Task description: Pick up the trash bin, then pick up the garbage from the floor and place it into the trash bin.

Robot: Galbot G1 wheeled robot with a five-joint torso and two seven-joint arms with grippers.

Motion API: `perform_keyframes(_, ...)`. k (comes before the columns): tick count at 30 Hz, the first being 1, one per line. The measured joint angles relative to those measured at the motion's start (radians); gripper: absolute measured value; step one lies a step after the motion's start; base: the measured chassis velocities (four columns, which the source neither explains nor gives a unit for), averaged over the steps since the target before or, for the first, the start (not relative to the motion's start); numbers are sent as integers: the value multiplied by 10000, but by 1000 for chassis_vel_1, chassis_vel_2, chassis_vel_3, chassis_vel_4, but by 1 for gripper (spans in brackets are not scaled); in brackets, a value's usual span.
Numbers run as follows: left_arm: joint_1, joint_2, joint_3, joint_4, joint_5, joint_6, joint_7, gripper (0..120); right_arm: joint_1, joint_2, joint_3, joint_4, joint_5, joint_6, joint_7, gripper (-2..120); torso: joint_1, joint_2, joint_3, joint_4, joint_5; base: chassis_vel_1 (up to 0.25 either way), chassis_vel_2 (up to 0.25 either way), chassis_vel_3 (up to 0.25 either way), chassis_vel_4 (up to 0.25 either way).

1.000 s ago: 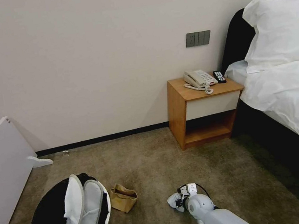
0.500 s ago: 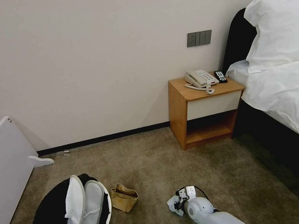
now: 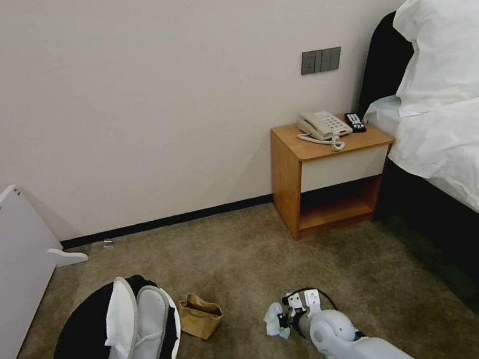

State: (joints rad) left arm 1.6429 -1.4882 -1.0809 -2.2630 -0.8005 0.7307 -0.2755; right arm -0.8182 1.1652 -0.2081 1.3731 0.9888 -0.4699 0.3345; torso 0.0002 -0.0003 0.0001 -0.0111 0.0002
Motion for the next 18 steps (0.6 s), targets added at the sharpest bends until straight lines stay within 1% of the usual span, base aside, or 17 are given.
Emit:
perform_keyframes(3, -4, 13, -19, -48, -41, 25, -40, 2, 38, -140, 34, 214, 30, 52, 98, 0, 0, 0, 0, -1, 0, 0, 0, 0, 0)
perform_keyframes(5, -29, 31, -48, -143, -166, 35, -128, 2, 133, -468, 64, 604, 53, 140, 254, 0, 0, 0, 0, 0, 0, 0, 0, 0, 0)
perform_keyframes(6, -29, 31, -48, -143, -166, 35, -128, 2, 133, -468, 64, 604, 53, 140, 254, 0, 0, 0, 0, 0, 0, 0, 0, 0, 0)
perform_keyframes(7, -45, 39, -55, -195, -219, 35, -172, 2, 189, -732, 95, 937, 60, 194, 344, 0, 0, 1, -1, -1, 0, 0, 0, 0, 0)
perform_keyframes(8, -45, 39, -55, -195, -219, 35, -172, 2, 189, -732, 95, 937, 60, 194, 344, 0, 0, 1, -1, -1, 0, 0, 0, 0, 0)
perform_keyframes(9, -60, 45, -56, -234, -285, 38, -197, 2, 220, -970, 149, 1283, 70, 219, 417, 0, 0, 1, 0, 0, -2, 0, 0, 0, 0)
perform_keyframes(10, -60, 45, -56, -234, -285, 38, -197, 2, 220, -970, 149, 1283, 70, 219, 417, 0, 0, 1, 0, 0, -2, 0, 0, 0, 0)
perform_keyframes(14, -94, 76, -59, -297, -557, 41, -344, 2, 304, -1613, 342, 2560, -21, 455, 597, 0, 0, 2, -1, -2, -3, 0, 0, 0, 0)
perform_keyframes(15, -94, 76, -59, -297, -557, 41, -344, 2, 304, -1613, 342, 2560, -21, 455, 597, 0, 0, 2, -1, -2, -3, 0, 0, 0, 0)
perform_keyframes(17, -98, 107, -24, -300, -581, 45, -363, 2, 469, -1929, 477, 3571, 206, 506, 824, 0, 0, 3, 0, -2, -2, 0, 0, 0, 0)
perform_keyframes(18, -98, 107, -24, -300, -581, 45, -363, 2, 469, -1929, 477, 3571, 206, 506, 824, 0, 0, 3, 0, -2, -2, 0, 0, 0, 0)
